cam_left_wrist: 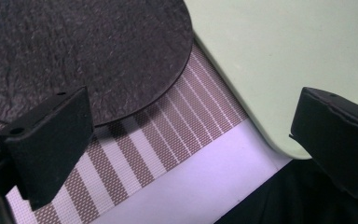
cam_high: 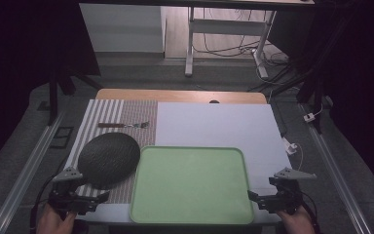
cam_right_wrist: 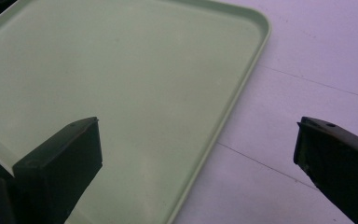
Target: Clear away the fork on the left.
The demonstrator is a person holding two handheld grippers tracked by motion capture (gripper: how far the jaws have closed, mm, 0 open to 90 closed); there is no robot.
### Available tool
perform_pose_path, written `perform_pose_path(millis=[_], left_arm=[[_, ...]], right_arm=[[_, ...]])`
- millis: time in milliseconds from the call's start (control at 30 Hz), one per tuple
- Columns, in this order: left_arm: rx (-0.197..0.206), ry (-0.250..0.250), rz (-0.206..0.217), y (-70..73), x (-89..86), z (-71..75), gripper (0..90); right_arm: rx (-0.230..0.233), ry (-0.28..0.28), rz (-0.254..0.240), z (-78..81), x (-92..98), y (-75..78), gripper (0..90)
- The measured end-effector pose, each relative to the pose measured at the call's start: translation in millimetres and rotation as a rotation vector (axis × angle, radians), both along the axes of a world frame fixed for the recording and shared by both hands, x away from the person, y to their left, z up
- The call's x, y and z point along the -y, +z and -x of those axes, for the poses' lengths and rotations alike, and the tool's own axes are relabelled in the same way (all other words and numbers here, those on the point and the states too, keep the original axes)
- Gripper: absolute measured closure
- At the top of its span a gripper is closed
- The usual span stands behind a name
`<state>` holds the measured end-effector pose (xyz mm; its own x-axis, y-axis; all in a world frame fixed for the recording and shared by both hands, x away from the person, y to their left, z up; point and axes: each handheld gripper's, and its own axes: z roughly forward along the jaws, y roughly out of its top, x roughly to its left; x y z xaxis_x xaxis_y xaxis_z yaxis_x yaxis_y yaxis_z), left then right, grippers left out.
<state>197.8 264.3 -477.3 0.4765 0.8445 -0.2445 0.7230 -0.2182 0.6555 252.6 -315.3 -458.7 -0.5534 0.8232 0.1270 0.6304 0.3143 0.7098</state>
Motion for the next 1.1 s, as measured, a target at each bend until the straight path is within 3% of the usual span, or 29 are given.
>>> perform_pose_path(millis=[200,367,500,633,900,1100], left_arm=[[-0.012,-0.033,0.011,0.5,2.3,-4.9,0.1],[0.014,-0.035,0.013,0.2,2.2,-8.5,0.1],[0.002,-0.033,0.018,-0.7,1.7,-12.4,0.0],[-0.003,-0.029,-0.002,-2.1,3.0,-17.6,0.0],[0.026,-0.040,0.003,-3.9,4.3,-27.4,0.0],[0.020,-0.046,0.005,-7.4,3.0,-35.1,0.0]], right_arm=[[-0.002,-0.001,-0.001,-0.1,0.3,0.0,1.0],[-0.005,0.001,-0.002,-0.4,0.0,-0.2,1.0],[-0.005,-0.001,-0.003,-0.5,0.0,-0.3,1.1],[-0.008,-0.002,-0.006,-0.8,-0.1,-0.4,1.1],[-0.008,0.000,-0.004,-1.0,-0.2,-0.5,1.1],[-0.010,0.002,-0.003,-1.1,-0.5,-0.5,1.1]])
